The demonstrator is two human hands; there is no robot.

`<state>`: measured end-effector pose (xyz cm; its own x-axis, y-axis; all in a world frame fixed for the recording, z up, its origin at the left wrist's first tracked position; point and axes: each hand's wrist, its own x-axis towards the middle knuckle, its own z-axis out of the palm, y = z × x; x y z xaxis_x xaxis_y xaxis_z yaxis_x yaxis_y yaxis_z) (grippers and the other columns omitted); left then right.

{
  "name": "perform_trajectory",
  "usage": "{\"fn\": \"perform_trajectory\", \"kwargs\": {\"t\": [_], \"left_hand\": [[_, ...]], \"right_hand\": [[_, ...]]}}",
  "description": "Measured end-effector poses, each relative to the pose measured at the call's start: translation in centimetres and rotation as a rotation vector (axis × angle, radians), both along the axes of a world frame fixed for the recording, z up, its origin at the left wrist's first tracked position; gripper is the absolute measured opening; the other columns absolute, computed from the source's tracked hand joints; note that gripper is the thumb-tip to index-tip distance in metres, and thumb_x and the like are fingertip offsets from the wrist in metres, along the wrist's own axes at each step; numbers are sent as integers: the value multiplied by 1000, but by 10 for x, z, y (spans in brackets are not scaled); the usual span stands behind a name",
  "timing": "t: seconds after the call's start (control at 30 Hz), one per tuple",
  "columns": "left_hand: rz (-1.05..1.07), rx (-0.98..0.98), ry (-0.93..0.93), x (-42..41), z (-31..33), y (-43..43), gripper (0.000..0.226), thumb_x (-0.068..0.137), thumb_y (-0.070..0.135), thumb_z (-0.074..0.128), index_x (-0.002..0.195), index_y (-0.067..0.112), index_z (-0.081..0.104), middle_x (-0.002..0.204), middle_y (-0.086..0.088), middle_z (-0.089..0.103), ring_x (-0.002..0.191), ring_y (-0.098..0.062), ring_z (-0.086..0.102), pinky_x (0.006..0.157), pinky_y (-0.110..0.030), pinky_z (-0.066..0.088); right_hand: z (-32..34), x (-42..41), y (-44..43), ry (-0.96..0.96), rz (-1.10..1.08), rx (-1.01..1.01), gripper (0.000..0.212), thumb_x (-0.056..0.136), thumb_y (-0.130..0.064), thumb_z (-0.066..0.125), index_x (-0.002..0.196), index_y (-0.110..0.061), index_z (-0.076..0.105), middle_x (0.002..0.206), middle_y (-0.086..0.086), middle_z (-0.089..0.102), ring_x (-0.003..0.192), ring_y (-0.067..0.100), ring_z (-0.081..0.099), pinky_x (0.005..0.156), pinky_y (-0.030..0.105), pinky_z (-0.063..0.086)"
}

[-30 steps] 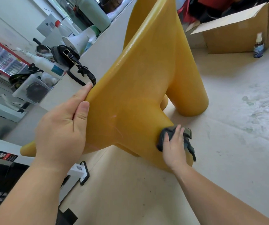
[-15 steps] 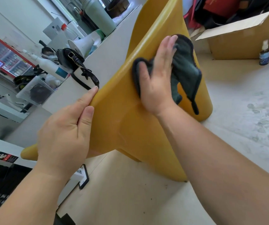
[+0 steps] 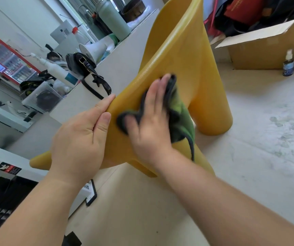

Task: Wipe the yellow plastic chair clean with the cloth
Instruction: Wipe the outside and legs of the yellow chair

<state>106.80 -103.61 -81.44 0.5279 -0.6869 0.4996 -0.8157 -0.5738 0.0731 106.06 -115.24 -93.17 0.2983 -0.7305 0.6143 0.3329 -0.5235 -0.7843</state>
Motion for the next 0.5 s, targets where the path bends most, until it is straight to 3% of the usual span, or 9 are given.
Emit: {"fn": "perform_trajectory", "kwargs": {"t": [0.07, 0.17, 0.23, 0.33, 0.43, 0.5], "left_hand": [[5, -6, 8, 1, -1, -1, 42, 101, 48, 33, 139, 51, 49, 107, 20, 64, 95, -5, 54, 76, -34, 44], [10, -4, -10, 2, -4, -1, 39, 102, 46, 33, 138, 52, 48, 99, 24, 60, 88, 3, 48, 67, -20, 40], [19, 4, -28, 2, -3, -1, 39, 102, 47, 32, 138, 53, 46, 98, 23, 60, 85, 2, 47, 65, -21, 38], [23, 13, -37, 2, -3, 1, 41, 102, 48, 31, 140, 51, 47, 102, 17, 64, 86, -5, 51, 66, -26, 39], [14, 22, -50, 2, -3, 1, 42, 101, 48, 32, 140, 49, 49, 104, 9, 70, 88, -15, 56, 70, -37, 45], [2, 30, -27, 4, 0, 2, 43, 100, 48, 33, 139, 50, 50, 106, 11, 70, 89, -11, 56, 70, -34, 44]], "right_hand": [[28, 3, -42, -74, -66, 103, 80, 102, -43, 35, 158, 7, 5, 166, 28, -8, 156, 36, -6, 127, 41, -4], [56, 8, -81, -71, -93, 258, 81, 103, -46, 34, 160, 1, 2, 169, 21, -8, 157, 33, -7, 127, 50, -5], [56, 10, -87, -75, -64, 339, 89, 99, -53, 37, 161, -4, -4, 170, 16, -11, 157, 30, -10, 126, 52, -7], [41, 7, -52, -36, 43, 488, 96, 94, -67, 26, 160, -11, -13, 169, 8, -20, 156, 21, -16, 126, 45, -10], [11, -4, 23, 85, 78, 358, 92, 95, -65, 20, 159, -9, -17, 166, 6, -30, 154, 16, -25, 126, 40, -13], [-7, -10, 59, 219, 68, 201, 91, 97, -64, 20, 157, -11, -23, 162, 4, -39, 151, 16, -32, 124, 36, -18]]}}
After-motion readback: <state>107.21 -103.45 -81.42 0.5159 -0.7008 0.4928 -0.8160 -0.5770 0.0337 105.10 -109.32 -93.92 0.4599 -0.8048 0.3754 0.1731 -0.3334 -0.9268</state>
